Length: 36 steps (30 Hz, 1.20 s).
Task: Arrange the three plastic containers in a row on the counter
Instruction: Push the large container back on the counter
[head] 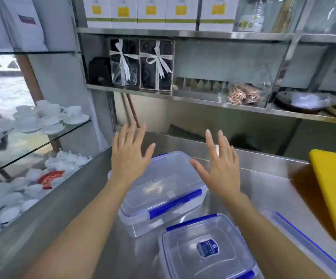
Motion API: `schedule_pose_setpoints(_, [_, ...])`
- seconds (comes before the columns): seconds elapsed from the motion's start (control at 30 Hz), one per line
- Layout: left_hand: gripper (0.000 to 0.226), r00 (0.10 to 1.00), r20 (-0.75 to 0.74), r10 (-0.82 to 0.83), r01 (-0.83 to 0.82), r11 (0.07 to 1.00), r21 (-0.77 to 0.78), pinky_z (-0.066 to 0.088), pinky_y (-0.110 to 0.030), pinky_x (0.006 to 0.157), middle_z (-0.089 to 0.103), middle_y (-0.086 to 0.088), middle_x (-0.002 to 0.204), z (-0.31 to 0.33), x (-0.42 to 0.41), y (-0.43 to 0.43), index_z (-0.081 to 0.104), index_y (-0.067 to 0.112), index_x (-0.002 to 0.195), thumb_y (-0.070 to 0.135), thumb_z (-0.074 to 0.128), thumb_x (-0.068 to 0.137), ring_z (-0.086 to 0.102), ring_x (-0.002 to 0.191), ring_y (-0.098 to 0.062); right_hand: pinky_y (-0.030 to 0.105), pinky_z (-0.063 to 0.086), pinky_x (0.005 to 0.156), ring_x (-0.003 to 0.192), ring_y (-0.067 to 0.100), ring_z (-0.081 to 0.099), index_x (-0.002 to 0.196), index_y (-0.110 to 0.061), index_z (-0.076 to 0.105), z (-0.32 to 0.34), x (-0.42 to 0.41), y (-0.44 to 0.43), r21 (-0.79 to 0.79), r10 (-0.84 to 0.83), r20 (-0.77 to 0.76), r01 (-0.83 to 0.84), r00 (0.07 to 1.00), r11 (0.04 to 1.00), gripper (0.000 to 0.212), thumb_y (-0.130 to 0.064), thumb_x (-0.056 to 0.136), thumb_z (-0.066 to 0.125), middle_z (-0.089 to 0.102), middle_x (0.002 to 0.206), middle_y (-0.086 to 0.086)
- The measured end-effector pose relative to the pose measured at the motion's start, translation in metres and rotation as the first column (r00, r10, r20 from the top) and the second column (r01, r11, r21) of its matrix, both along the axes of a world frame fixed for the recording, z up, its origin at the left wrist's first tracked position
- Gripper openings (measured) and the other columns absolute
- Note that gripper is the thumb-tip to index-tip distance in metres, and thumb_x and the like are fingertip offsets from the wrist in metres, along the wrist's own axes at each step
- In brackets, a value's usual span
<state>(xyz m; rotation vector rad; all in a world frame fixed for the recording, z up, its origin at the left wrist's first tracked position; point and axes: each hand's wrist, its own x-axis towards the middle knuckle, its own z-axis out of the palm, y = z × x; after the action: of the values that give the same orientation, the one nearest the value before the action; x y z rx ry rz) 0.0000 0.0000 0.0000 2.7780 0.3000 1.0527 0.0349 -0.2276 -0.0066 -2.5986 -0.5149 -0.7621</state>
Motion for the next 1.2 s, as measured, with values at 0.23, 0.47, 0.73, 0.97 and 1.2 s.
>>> schedule_pose_setpoints(0.23, [0.073, 0.968, -0.24, 0.071, -0.08, 0.996, -0.027, 0.014, -0.044, 0.117, 0.031, -0.007, 0.153, -0.062, -0.016, 0.03, 0.031, 0.025, 0.143, 0.062, 0.017, 0.081, 0.024, 0.142, -0.027, 0.041, 0.013, 0.117, 0.146, 0.025, 0.011, 0.145, -0.038, -0.003, -0.058, -0.014, 0.019, -0.072, 0.077, -0.211, -0.094, 0.974, 0.993, 0.077, -0.07, 0.08, 0.025, 0.008, 0.159, 0.005])
schedule_pose_setpoints(0.47, [0.064, 0.857, -0.511, 0.069, -0.159, 0.978, -0.134, 0.005, -0.043, 0.119, 0.013, -0.003, 0.159, -0.094, -0.021, 0.047, 0.017, 0.031, 0.146, 0.057, 0.032, 0.09, 0.007, 0.146, -0.023, 0.042, 0.018, 0.117, 0.146, 0.028, 0.008, 0.146, -0.034, -0.005, -0.092, -0.015, 0.027, -0.084, 0.0, -0.473, -0.045, 0.881, 0.995, 0.076, -0.065, 0.085, 0.029, -0.002, 0.16, 0.007])
schedule_pose_setpoints(0.73, [0.06, 0.905, -0.412, -0.106, -0.17, 0.798, -0.578, 0.01, -0.04, 0.118, 0.004, 0.004, 0.16, -0.106, -0.022, 0.044, 0.024, 0.028, 0.145, 0.047, 0.044, 0.092, -0.009, 0.146, -0.016, 0.046, 0.049, 0.097, 0.115, 0.035, 0.055, 0.145, -0.015, -0.016, -0.102, -0.013, 0.044, 0.229, 0.069, -0.815, 0.21, 0.576, 0.95, 0.084, -0.05, 0.091, 0.038, 0.034, 0.146, 0.019])
schedule_pose_setpoints(0.97, [0.059, 0.954, -0.297, 0.04, -0.246, 0.67, -0.701, 0.004, -0.035, 0.118, -0.003, 0.003, 0.16, -0.11, -0.029, 0.002, 0.021, 0.02, 0.147, 0.032, 0.044, 0.094, -0.012, 0.146, -0.022, 0.037, 0.039, 0.091, 0.114, 0.038, 0.052, 0.144, -0.009, -0.018, -0.089, 0.013, 0.052, 0.301, 0.149, -0.804, 0.178, 0.575, 0.937, 0.069, -0.03, 0.099, 0.029, 0.052, 0.131, 0.023])
schedule_pose_setpoints(1.2, [0.081, 0.807, -0.573, -0.142, -0.267, 0.778, -0.569, -0.016, -0.045, 0.114, -0.042, -0.011, 0.144, -0.103, -0.042, -0.081, -0.012, 0.023, 0.146, 0.063, 0.026, 0.086, -0.042, 0.131, -0.032, 0.039, 0.039, 0.082, 0.108, 0.041, 0.054, 0.144, -0.01, 0.012, -0.088, 0.069, 0.052, 0.141, 0.005, -0.799, 0.178, 0.602, 0.974, 0.053, -0.018, 0.095, 0.03, 0.054, 0.126, 0.025])
